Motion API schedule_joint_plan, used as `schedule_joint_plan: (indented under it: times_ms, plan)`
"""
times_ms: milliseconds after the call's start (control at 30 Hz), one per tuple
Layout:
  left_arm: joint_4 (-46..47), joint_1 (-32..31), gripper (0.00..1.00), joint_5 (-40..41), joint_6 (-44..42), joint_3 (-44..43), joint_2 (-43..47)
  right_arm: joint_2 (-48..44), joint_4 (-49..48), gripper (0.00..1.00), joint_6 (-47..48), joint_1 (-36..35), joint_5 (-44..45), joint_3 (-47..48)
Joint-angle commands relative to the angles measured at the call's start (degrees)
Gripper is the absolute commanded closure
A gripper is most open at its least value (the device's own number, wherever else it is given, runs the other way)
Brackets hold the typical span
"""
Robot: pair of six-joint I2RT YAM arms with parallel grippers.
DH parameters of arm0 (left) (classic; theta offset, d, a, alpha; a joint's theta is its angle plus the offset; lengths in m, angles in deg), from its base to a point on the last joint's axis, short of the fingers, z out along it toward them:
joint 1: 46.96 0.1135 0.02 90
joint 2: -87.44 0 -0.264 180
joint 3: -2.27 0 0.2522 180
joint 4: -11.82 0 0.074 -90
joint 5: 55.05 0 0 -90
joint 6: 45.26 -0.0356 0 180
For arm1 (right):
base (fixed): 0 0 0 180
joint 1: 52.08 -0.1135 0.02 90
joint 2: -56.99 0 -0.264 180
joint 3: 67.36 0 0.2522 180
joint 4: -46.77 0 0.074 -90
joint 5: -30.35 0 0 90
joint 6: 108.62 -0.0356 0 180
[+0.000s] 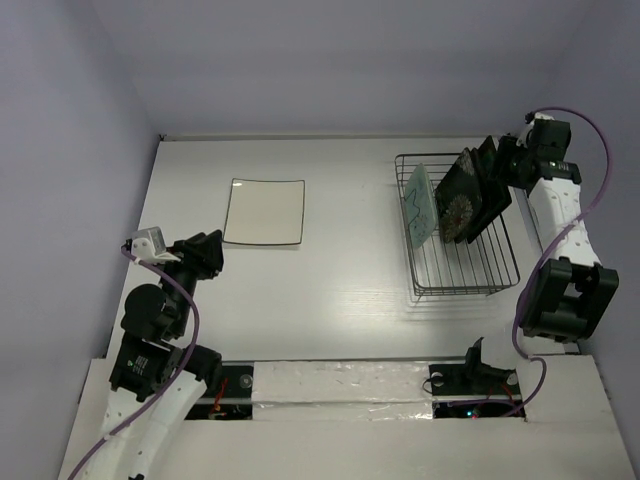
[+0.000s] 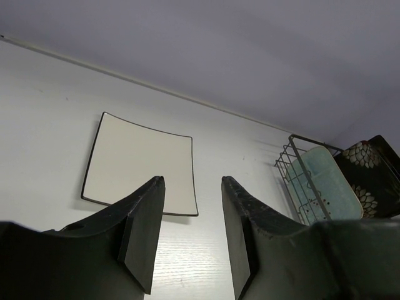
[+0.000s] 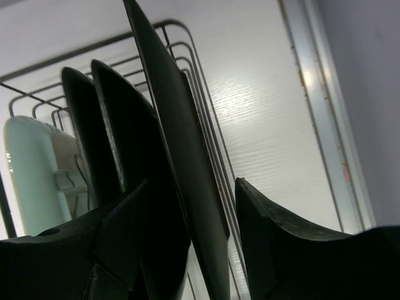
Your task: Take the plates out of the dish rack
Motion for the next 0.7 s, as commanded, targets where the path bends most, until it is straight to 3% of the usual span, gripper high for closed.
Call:
schedule_joint_plan:
  times_ms: [0, 267, 433, 533, 667]
  plan:
    - [2.13, -0.84, 0.61, -0.19, -0.20, 0.30, 0.35, 2.60, 1.30, 0.40, 1.64, 0.37, -2.76, 2.47]
    - [2.22, -0.85, 0.61, -0.19, -0.20, 0.30, 0.17, 5.42, 3.24, 0.65, 1.82, 0.37, 0.06, 6.96]
    - [2.13, -0.85, 0.60, -0.19, -0.20, 0.21, -0.18, 6.39, 4.47, 0.93, 2.17, 0.37, -0.11, 9.24]
    - [2.31, -0.85, 0.60, -0.19, -0.11, 0.30, 0.00, 5.42, 4.82, 1.00, 2.69, 0.37, -0.12, 11.09]
    - [2.22, -0.85, 0.60, -0.19, -0.20, 0.30, 0.09, 4.11, 6.31, 1.00, 2.87, 0.37, -1.60, 15.22]
